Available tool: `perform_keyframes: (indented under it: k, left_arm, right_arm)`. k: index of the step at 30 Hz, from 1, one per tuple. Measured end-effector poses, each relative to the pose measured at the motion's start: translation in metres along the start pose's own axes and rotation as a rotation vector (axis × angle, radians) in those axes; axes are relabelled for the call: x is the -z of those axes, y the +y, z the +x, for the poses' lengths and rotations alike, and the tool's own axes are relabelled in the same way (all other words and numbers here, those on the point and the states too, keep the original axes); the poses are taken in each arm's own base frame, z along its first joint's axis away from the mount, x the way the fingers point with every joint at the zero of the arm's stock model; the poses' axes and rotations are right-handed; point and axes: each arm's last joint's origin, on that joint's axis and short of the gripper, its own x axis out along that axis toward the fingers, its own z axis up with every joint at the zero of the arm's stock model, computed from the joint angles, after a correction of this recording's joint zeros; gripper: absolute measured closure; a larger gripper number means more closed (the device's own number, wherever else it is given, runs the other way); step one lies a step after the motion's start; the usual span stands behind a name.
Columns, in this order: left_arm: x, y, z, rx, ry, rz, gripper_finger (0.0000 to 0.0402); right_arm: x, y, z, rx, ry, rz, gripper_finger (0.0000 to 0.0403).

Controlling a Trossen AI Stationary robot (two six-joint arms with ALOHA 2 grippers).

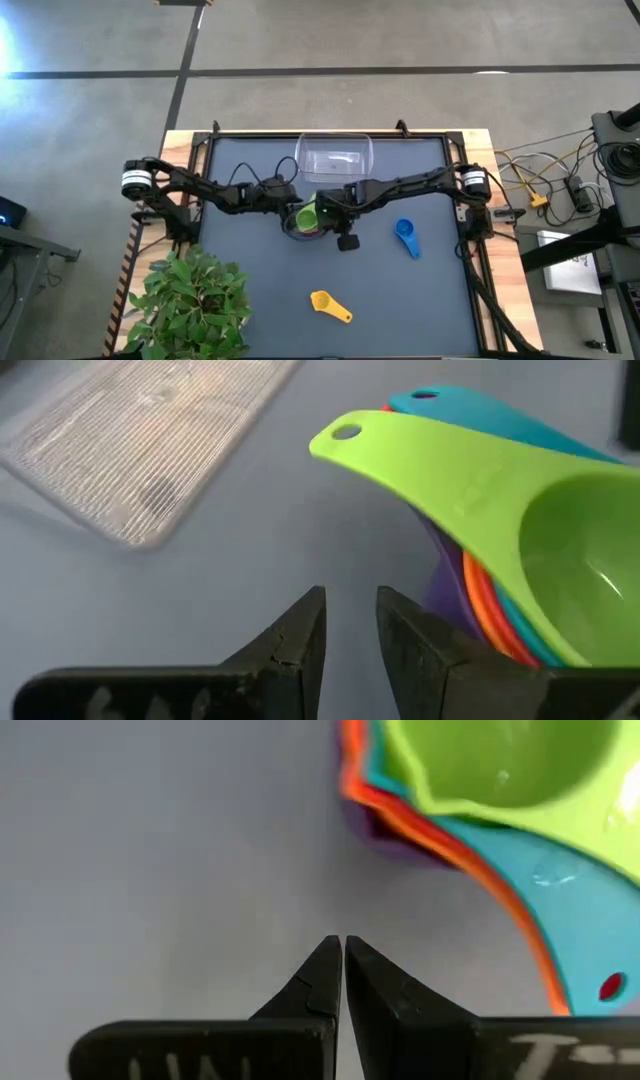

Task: Nest measuring cups in basket
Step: Move the nested measuring cups to the center of the table

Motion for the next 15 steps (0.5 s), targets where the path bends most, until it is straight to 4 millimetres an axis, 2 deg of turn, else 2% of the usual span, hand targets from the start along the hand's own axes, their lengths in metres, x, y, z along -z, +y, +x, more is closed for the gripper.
perform_keyframes:
  k: [3, 9, 15]
  left_arm:
    - [0.000, 0.001, -0.008, 0.002, -0.019, -0.001, 0.0327]
    - [-0.005, 0.002, -0.028, 0.002, -0.085, -0.036, 0.0327]
    - [-0.015, 0.001, -0.025, -0.002, -0.107, -0.034, 0.0327]
  right_arm:
    - [-0.003, 0.005, -0.012, 0.003, -0.027, -0.034, 0.0394]
    - [-0.003, 0.002, -0.027, 0.023, -0.054, -0.035, 0.0390]
    - [-0.004, 0.004, -0.033, 0.026, -0.068, -0.020, 0.0379]
